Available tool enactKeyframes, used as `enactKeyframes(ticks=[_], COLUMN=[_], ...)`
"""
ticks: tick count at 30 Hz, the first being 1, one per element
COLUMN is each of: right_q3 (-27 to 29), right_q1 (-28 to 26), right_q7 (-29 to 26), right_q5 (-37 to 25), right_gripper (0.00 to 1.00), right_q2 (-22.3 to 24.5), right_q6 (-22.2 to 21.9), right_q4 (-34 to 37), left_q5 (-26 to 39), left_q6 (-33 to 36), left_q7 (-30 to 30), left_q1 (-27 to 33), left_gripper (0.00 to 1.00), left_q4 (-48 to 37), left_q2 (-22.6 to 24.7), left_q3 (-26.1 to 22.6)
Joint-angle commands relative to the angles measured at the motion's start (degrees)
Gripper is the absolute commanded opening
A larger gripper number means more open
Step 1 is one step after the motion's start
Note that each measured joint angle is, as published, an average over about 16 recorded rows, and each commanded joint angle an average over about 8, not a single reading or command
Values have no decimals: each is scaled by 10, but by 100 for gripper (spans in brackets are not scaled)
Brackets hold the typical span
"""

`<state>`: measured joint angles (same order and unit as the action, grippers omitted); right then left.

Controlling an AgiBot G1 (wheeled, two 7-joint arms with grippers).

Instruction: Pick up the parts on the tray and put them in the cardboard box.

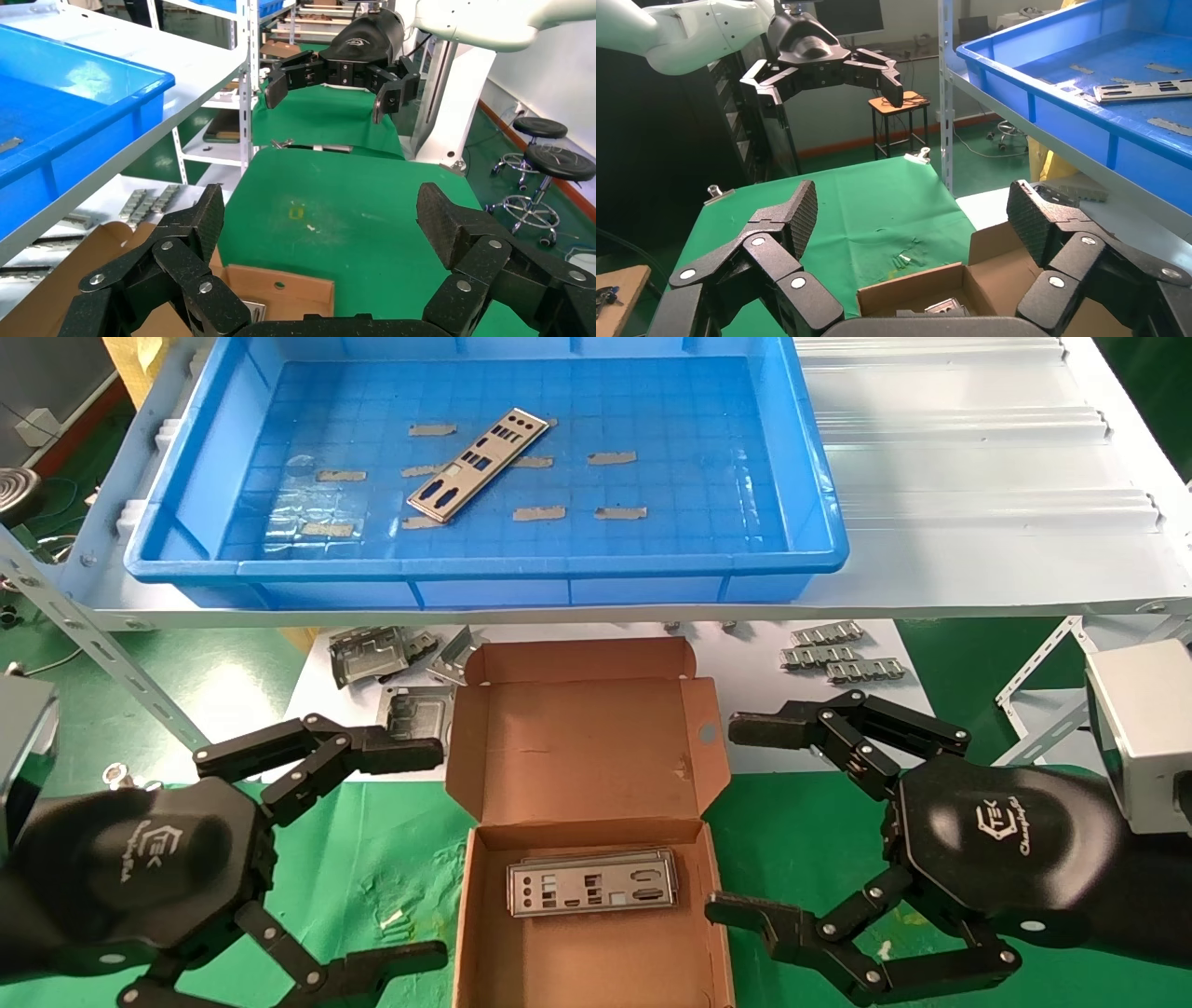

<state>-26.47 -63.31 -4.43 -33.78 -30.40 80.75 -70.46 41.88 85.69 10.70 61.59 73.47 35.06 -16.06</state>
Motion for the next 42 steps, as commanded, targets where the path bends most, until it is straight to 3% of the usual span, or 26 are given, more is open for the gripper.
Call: enactKeyframes(ticks=[1, 42], right_q3=[0, 0], right_q1=[0, 0], right_q7=[0, 0], right_q5=[0, 0], right_gripper=[100, 100], right_q2=[0, 0], right_q6=[0, 0], right_q4=[0, 0], left_q5=[0, 0], left_q6=[0, 0], left_q7=[0, 0], left_q1=[0, 0], left_gripper=[100, 100], left_q4=[0, 0], left_q2=[0, 0], left_q3=[0, 0])
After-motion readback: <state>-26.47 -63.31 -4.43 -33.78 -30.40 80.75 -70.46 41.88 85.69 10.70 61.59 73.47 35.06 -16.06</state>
